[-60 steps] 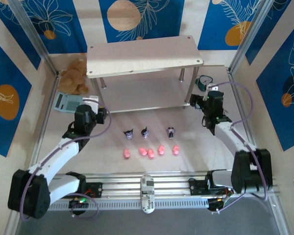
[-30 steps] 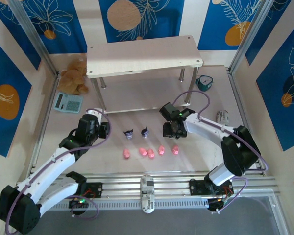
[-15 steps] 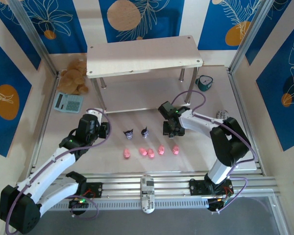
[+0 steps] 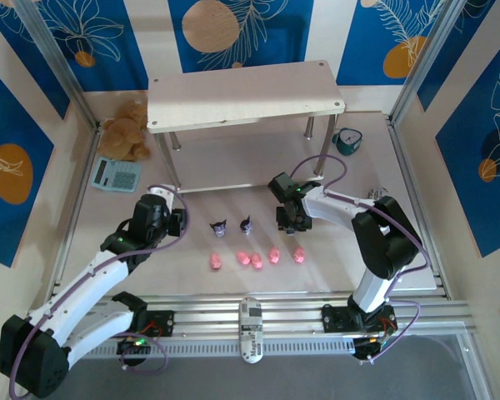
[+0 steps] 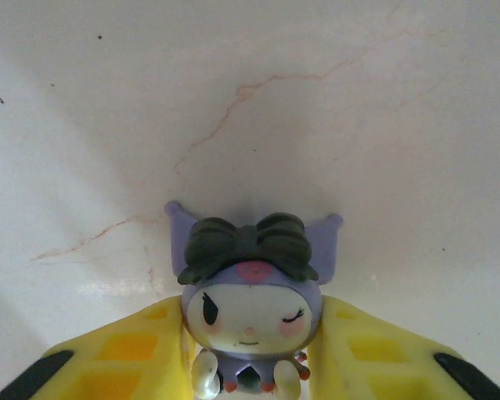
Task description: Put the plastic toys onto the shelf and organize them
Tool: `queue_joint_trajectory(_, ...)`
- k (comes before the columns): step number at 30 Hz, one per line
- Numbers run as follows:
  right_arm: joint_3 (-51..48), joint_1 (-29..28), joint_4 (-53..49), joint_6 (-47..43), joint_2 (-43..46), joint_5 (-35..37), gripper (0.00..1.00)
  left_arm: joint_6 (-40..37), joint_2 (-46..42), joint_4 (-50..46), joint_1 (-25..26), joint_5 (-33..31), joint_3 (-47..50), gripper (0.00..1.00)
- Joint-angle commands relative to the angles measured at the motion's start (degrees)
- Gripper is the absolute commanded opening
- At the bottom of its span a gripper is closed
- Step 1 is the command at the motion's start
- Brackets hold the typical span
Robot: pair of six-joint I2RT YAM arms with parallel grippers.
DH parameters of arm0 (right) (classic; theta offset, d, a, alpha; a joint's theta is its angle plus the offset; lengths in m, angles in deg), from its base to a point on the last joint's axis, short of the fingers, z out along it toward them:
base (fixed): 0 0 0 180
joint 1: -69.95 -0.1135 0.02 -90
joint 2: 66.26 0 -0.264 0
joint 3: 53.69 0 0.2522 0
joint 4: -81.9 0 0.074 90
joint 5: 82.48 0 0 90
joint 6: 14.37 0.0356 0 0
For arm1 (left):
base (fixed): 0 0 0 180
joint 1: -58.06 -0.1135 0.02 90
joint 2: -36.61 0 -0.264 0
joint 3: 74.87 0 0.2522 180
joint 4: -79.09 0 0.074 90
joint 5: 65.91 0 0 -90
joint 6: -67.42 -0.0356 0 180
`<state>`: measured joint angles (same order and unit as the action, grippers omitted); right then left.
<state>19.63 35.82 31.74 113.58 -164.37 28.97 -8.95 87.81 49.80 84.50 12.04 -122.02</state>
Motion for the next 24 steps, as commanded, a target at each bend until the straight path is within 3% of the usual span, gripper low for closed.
queue_joint_trajectory(1,-0.8,0.5,1.8,-0.2,-1.0,-1.8,0.30,-0.8,0.5,-0.8,0.5,0.3,-1.8,0.48)
queue_joint_trajectory(15,4.4,0.3,-1.8,-6.0,7.1,2.6,0.28,-0.7,0.8,-0.7,0.5,0.8,-2.2,0.48)
queue_joint_trajectory(24,14.8,3.0,-2.2,-13.0,3.9,4.8,0.27,-0.6,0.5,-0.6,0.5,1.2,-2.5,0.48)
